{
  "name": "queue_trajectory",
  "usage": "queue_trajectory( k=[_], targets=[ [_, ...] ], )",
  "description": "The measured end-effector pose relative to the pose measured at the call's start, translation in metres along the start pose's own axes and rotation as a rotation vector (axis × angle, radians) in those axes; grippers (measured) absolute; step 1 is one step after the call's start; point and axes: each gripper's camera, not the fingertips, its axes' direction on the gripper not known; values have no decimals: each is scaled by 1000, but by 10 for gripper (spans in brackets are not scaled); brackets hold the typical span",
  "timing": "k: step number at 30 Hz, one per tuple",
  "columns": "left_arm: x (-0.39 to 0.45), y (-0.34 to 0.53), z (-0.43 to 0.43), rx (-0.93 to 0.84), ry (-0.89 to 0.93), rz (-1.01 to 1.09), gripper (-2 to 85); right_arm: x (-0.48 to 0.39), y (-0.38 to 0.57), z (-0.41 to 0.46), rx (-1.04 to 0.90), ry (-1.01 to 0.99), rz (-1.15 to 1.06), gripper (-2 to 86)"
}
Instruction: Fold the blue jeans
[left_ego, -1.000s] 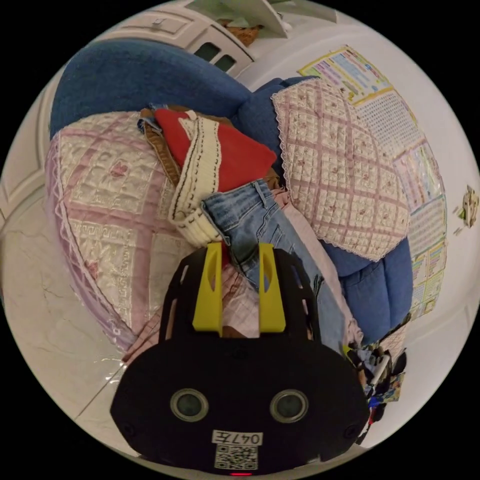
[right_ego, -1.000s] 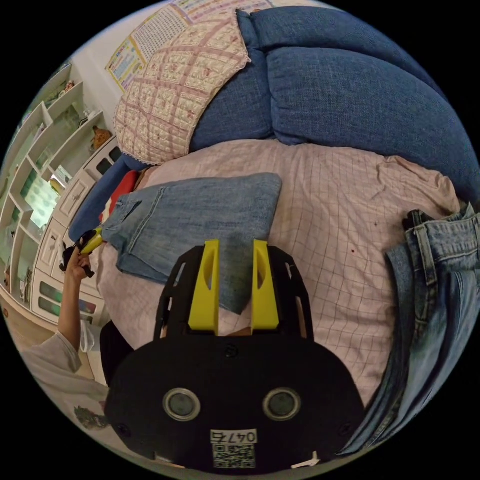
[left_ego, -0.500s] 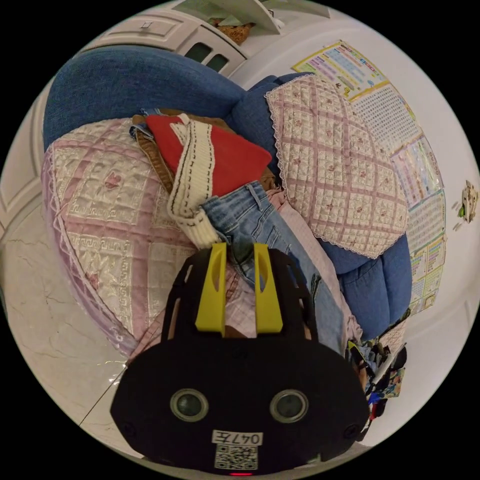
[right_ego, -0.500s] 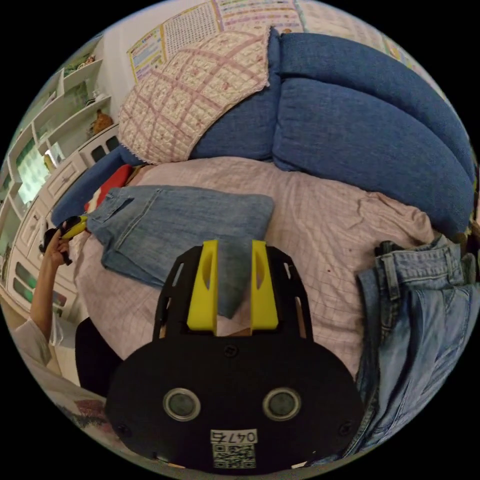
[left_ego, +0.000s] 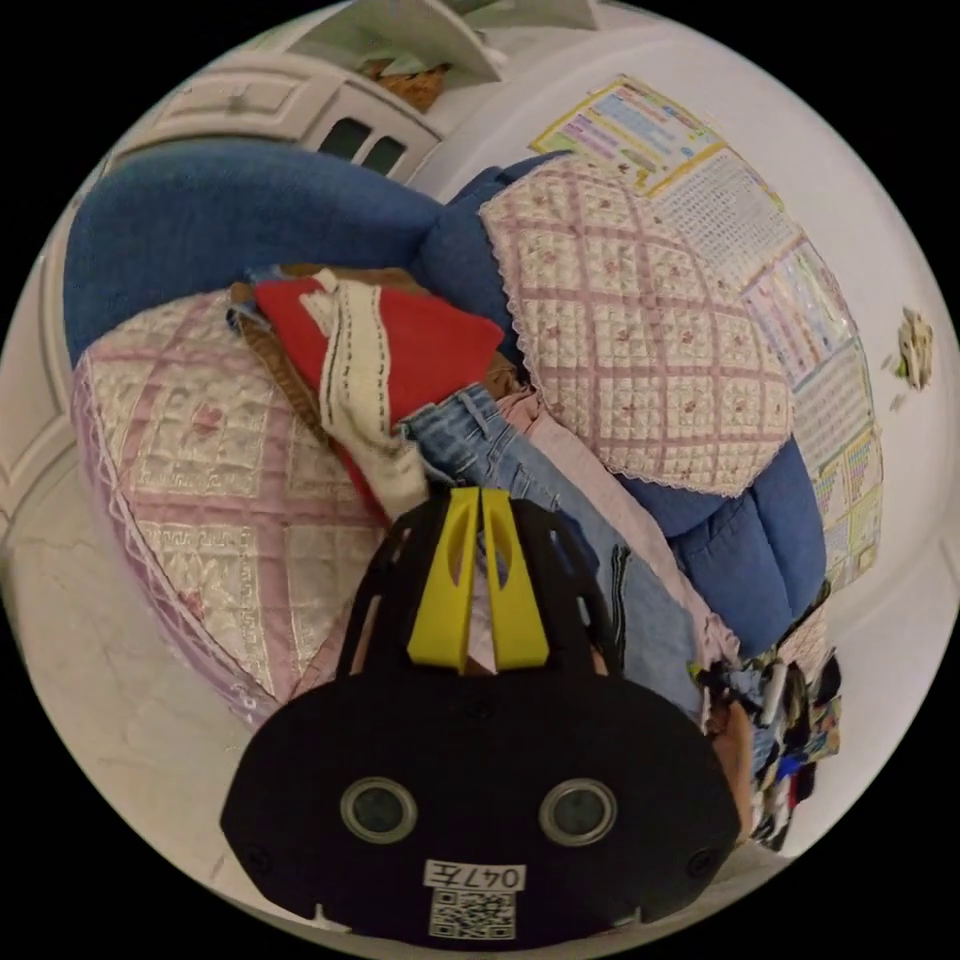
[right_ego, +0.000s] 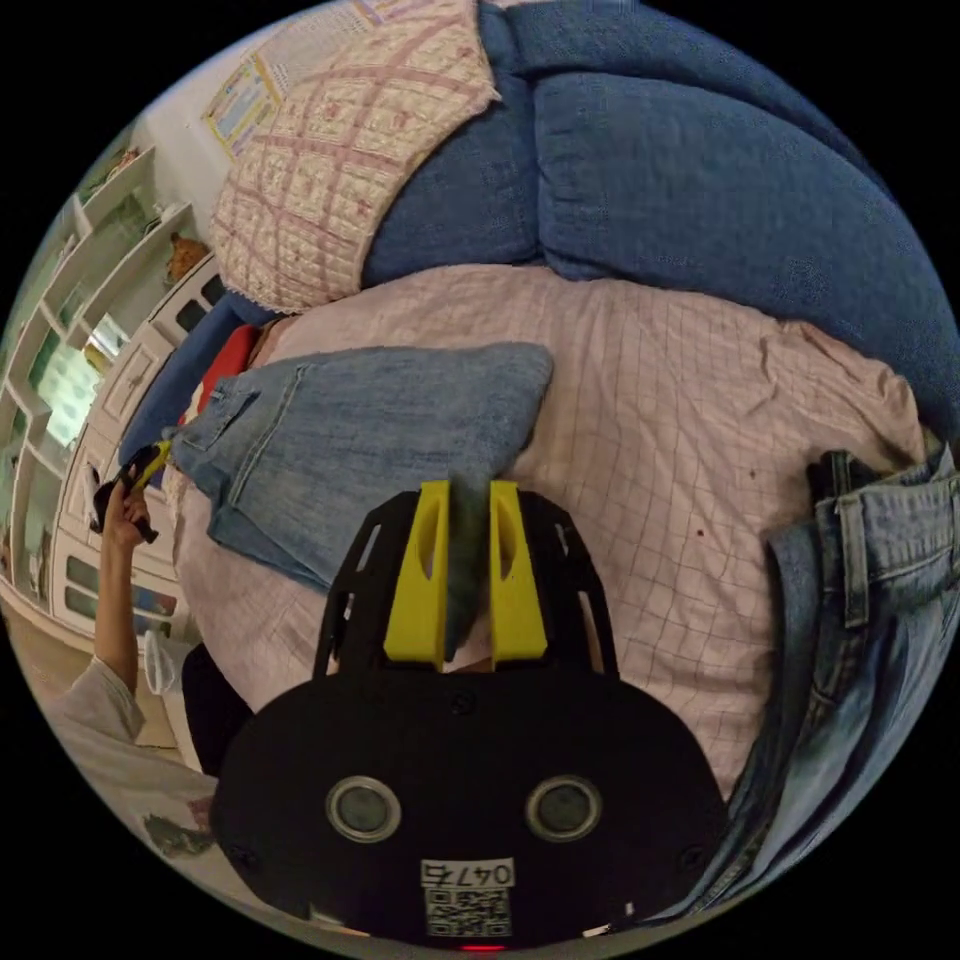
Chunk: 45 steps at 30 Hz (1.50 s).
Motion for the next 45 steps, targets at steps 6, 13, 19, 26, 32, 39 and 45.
queue_trajectory(
  k=[6,13,19,26,32,39,45],
  targets=[
    [50,19,-3,139,-115,395,-9,-90,-23,-45,73,314,-311,3],
    [26,26,-8,355,-77,549,-10,-153,-49,-97,394,561,-431,0],
    [-98,50,38,212,-267,335,-10,-135,-71,-71,305,516,-436,27],
    [-240,98,76,14,-248,145,-8,-174,-70,-87,263,168,-545,77],
    [-250,182,65,17,-373,415,-9,-245,-85,-54,95,10,-730,101],
    [-281,320,74,-7,-303,579,-9,-274,-102,-20,-32,92,-638,104],
    [-350,348,96,-102,-136,553,-9,-258,-97,-29,-13,105,-557,58]
  ],
)
